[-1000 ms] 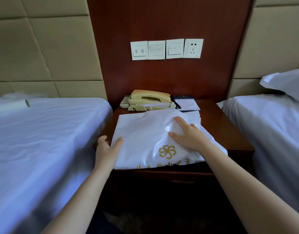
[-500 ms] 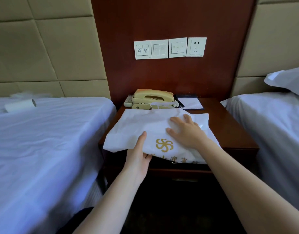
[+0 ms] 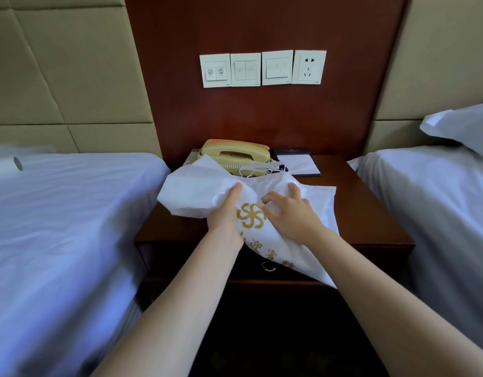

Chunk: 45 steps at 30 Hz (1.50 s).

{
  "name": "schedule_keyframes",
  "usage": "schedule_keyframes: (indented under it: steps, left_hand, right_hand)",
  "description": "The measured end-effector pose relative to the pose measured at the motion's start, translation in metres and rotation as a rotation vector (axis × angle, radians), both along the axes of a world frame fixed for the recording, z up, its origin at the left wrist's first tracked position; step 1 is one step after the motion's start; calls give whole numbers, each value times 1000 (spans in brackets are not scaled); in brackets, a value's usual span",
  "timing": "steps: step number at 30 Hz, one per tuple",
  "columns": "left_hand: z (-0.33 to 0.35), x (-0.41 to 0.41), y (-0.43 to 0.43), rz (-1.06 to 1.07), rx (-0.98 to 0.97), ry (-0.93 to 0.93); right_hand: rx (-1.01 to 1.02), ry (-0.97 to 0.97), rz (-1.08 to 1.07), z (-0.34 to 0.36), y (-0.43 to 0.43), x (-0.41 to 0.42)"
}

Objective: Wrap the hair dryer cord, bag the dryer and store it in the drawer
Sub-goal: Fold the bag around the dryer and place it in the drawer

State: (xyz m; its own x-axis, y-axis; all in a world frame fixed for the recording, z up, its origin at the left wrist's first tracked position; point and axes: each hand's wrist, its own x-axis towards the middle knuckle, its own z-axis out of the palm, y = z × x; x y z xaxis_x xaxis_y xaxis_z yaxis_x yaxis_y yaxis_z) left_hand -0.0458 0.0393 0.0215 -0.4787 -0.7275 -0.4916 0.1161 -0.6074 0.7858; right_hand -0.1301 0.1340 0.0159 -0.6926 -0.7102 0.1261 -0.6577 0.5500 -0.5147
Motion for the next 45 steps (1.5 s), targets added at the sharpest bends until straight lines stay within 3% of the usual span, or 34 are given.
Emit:
schedule_keyframes:
  steps: [10, 13, 15, 20, 24, 26, 31, 35, 38, 42, 45]
  left_hand:
    - [-12, -7, -11, 134, -173, 84]
    - [-14, 19, -20, 136, -249, 224]
    - [-14, 40, -32, 60, -187, 325]
    - [-5, 89, -79, -146, 47, 357]
    - [12, 98, -92, -376, -210, -3]
    - [20, 95, -95, -532, -245, -158]
    - [33, 90, -92, -777, -485, -439]
    - [14, 77, -85, -714, -704, -541]
    - [-3, 59, -79, -518, -860, -608]
    - [-14, 48, -61, -291, -859, -658]
    - [-10, 47, -57, -323, -856, -696]
  right_hand:
    - [-60, -91, 43, 1, 12, -4]
    - [-51, -53, 47, 2, 10, 1]
    - [-60, -19, 63, 2, 8, 2]
    - [-106, -27, 171, 0, 11, -12]
    - [-105, -22, 209, 1, 13, -17]
    - [-99, -3, 210, 2, 13, -15]
    - [-85, 64, 213, 0, 12, -14]
    - [-89, 115, 211, -3, 13, -11]
    - [-80, 165, 192, -5, 14, -7]
    - [-83, 216, 176, -7, 15, -4]
    - [-89, 221, 170, -9, 16, -3]
